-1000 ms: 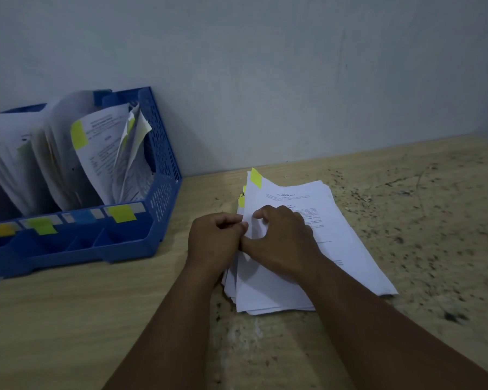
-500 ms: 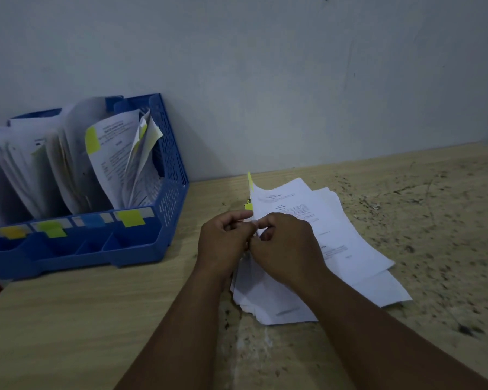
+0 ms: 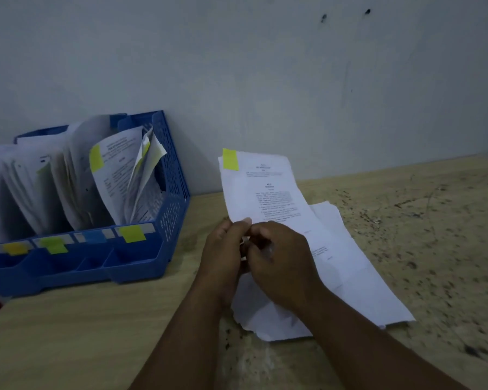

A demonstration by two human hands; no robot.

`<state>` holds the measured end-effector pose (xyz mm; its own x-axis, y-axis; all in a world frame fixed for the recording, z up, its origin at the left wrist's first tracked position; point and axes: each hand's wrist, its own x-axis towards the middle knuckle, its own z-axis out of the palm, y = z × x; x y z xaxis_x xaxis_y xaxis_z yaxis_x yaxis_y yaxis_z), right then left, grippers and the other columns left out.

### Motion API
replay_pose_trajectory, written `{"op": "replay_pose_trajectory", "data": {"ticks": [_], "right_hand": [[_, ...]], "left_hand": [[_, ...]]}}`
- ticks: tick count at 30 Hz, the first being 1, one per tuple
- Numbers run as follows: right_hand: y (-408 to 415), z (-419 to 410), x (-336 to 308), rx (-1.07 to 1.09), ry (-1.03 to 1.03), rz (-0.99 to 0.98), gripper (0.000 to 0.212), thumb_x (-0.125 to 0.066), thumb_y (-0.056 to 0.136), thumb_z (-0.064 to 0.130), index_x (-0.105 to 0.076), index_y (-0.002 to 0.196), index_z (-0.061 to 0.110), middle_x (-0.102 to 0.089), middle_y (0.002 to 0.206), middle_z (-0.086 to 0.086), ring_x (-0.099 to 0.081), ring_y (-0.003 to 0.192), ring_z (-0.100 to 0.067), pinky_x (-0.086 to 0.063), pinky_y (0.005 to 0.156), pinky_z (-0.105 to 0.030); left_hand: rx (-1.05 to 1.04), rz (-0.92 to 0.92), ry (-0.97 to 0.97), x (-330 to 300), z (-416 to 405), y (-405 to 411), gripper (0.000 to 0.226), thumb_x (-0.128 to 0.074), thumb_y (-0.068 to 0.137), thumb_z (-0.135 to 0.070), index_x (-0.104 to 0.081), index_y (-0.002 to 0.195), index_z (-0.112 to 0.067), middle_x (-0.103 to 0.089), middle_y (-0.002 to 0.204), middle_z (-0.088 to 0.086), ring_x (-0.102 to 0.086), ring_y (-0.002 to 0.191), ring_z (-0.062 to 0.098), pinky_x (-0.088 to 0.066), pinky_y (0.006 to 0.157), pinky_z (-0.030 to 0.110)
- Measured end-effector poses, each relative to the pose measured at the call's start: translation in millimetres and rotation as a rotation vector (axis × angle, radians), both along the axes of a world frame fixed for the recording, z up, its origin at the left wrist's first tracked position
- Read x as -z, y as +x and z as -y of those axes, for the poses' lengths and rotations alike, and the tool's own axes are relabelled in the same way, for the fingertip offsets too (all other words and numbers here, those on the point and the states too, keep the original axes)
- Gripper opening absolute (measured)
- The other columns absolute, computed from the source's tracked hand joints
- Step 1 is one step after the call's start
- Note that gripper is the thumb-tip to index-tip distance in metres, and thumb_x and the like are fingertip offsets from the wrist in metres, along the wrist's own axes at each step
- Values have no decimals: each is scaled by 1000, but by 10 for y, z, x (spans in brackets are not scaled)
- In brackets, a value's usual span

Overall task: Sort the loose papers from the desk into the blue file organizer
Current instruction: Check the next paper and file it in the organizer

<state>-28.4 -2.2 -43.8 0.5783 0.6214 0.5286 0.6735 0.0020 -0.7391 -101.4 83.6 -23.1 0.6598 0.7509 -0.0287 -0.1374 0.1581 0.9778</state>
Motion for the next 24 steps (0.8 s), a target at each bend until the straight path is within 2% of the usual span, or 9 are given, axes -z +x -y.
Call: {"op": "replay_pose_trajectory", "data": {"ticks": [3, 6, 10, 14, 16, 19, 24], "right_hand": [[2, -30, 20, -26, -8, 45, 31, -53, 88, 37, -76, 107, 28, -73, 99, 15, -66, 92, -6, -55, 88, -36], [-1, -53, 60, 20, 4, 44, 39, -56, 87, 48, -73, 114, 27, -70, 112, 14, -62, 104, -3, -52, 98, -35], [-7, -83, 67, 83, -77, 36, 54, -63, 80, 52, -57, 130, 34, -55, 133, 17, -48, 125, -6, -41, 109, -30], [-3, -133, -22, 101, -117, -49, 60, -64, 85, 57, -45, 140, 40, -42, 148, 18, -37, 136, -9, -28, 115, -34], [-34, -204, -91, 66, -94, -105, 56, -66, 90, 50, -43, 141, 42, -40, 148, 20, -36, 138, -8, -29, 116, -35], [-129, -320, -189, -58, -46, -269, 50, -61, 96, 43, -43, 142, 44, -37, 138, 30, -36, 132, -1, -30, 109, -25], [-262, -593, -381, -203, 12, -410, 43, -54, 101, 41, -42, 140, 51, -35, 137, 31, -36, 126, -1, -35, 106, -28]], "left_hand": [[-127, -12, 46, 3, -46, 0, 18, -56, 101, -17, -75, 101, -18, -78, 93, 5, -73, 86, 19, -60, 72, 34], [-211, 37, 103, 17, -130, -14, 20, -57, 102, -16, -75, 106, -21, -78, 99, 1, -75, 93, 19, -60, 82, 38], [-358, 99, 134, -50, -183, -53, 20, -57, 102, -16, -72, 96, -28, -78, 90, -10, -73, 78, 2, -57, 64, 20], [-465, 158, 229, -156, -165, -132, 18, -57, 103, -20, -72, 111, -25, -78, 101, -7, -74, 93, 14, -62, 79, 40], [-512, 201, 277, -199, -171, -220, 16, -59, 102, -20, -72, 108, -27, -77, 101, -9, -74, 94, 14, -61, 81, 41], [-547, 246, 340, -315, -179, -343, 12, -63, 100, -20, -72, 99, -27, -78, 95, -8, -74, 90, 14, -62, 75, 36], [-601, 280, 434, -576, -253, -436, 7, -63, 98, -24, -69, 97, -27, -75, 89, -16, -72, 86, 1, -57, 65, 16]]}}
